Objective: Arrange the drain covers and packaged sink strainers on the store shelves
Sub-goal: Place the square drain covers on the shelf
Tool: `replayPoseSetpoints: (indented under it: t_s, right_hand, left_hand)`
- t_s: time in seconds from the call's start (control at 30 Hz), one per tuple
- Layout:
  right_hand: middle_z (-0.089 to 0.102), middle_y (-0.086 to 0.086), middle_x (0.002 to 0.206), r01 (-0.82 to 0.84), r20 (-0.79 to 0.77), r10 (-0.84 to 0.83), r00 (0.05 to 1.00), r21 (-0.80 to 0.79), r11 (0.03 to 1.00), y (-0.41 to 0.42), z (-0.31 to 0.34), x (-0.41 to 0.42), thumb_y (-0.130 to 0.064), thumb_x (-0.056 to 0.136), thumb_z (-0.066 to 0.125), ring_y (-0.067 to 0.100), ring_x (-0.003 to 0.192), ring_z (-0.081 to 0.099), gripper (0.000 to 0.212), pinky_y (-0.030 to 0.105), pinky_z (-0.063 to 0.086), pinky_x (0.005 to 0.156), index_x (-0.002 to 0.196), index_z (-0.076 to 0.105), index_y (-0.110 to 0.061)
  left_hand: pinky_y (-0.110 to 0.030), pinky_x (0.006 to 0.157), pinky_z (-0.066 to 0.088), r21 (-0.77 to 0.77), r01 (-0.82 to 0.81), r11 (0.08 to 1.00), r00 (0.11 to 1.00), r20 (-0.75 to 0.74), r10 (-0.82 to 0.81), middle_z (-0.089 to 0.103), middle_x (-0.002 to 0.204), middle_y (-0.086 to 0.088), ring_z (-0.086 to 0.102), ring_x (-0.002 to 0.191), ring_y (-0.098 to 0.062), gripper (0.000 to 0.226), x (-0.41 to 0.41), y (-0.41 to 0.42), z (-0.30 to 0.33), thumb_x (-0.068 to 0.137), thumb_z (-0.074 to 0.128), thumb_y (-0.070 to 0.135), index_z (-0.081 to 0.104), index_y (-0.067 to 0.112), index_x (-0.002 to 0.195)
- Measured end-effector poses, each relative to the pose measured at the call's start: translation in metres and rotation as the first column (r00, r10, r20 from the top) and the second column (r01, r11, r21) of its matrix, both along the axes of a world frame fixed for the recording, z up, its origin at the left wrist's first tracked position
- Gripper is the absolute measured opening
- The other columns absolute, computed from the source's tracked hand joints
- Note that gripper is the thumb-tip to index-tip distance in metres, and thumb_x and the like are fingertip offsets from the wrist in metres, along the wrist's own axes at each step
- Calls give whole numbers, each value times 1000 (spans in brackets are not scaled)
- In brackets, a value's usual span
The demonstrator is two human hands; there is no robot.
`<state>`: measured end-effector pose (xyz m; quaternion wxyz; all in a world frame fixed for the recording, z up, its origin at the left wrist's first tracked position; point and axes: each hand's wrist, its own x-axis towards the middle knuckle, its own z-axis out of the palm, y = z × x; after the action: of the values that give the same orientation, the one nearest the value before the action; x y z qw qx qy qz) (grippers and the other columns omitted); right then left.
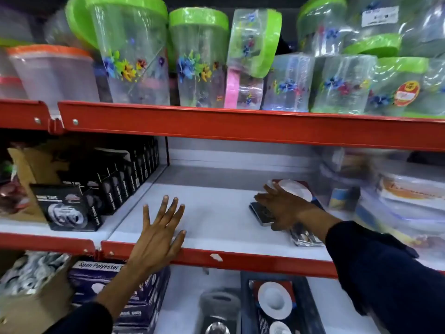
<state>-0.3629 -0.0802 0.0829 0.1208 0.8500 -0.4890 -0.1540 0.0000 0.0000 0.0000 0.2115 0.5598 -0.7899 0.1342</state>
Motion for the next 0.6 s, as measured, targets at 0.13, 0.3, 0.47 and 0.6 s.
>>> replayPoseSetpoints:
  t_s: [0.13, 0.3, 0.47, 0.6]
  right_hand:
    - [15, 8, 165, 119, -168, -93, 981, 152, 981, -21, 3, 7, -41, 75, 70, 29, 152, -8, 107, 49, -6, 123, 157, 8, -11]
    - [49, 2, 144, 128, -146, -100, 984, 197, 972, -45, 4, 5, -46, 57, 74, 26, 143, 30, 100, 43, 26, 117, 146, 35, -20]
    - [58, -3, 104, -5, 8, 3, 1000, 202, 979, -46, 23, 14, -51, 61, 81, 18, 97, 58, 68, 31, 45, 90, 117, 55, -23]
    - [60, -6, 106, -107, 356, 16, 934, 236, 966, -38, 24, 48, -59, 63, 76, 14, 94, 61, 67, 33, 54, 83, 117, 54, -28]
  left_hand:
    - [-66, 120, 2, 21, -29, 999, 1000, 7, 29, 8, 167, -5, -11, 154, -22, 69, 4, -7, -6, 96, 25, 51, 14, 20, 157]
    - [-65, 121, -1, 27, -28, 999, 1000, -14, 28, 4, 166, -6, -15, 154, -22, 71, 4, -5, -6, 93, 24, 50, 13, 20, 157]
    - [-65, 121, 2, 32, -23, 999, 999, -33, 24, 7, 166, -8, -13, 154, -22, 70, 1, -4, -5, 92, 26, 49, 20, 21, 156]
    - [-63, 122, 3, 33, -37, 999, 999, -30, 38, 8, 166, -9, -13, 154, -22, 71, 0, -4, -6, 91, 26, 48, 20, 20, 156]
